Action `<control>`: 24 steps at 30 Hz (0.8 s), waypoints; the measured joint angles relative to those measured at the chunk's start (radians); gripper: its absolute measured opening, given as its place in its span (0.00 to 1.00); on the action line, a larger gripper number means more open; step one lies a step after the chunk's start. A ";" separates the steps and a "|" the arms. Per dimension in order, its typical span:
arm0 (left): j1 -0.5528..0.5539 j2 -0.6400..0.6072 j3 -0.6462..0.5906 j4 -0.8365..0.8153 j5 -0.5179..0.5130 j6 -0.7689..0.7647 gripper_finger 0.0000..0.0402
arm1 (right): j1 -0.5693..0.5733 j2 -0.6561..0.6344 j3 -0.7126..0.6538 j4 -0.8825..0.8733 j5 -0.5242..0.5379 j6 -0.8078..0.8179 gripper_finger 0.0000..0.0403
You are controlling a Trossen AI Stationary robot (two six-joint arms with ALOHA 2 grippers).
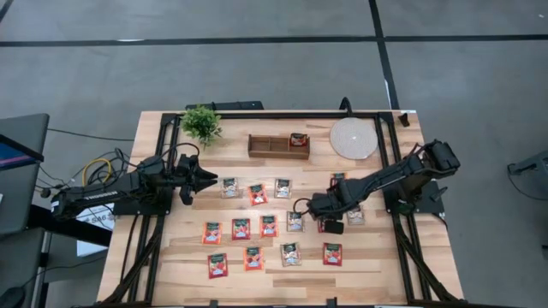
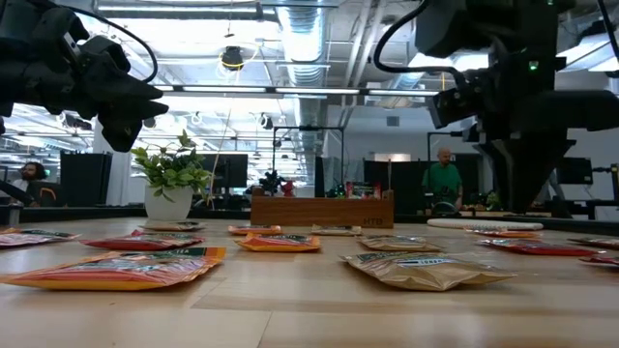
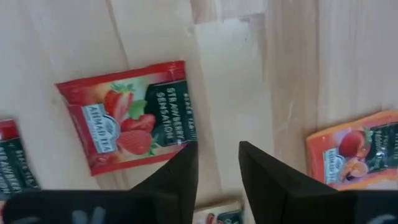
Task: Pick & Place Tea
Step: Put the red tea bag into the right section of the wooden organizer
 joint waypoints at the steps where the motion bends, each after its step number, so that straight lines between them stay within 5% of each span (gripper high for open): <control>1: 0.000 0.000 0.000 0.000 0.000 0.000 0.26 | -0.002 0.000 0.000 -0.001 0.000 -0.006 0.30; 24: 0.000 0.000 0.000 0.004 0.035 -0.010 0.26 | -0.026 0.107 -0.003 0.051 -0.029 0.009 0.34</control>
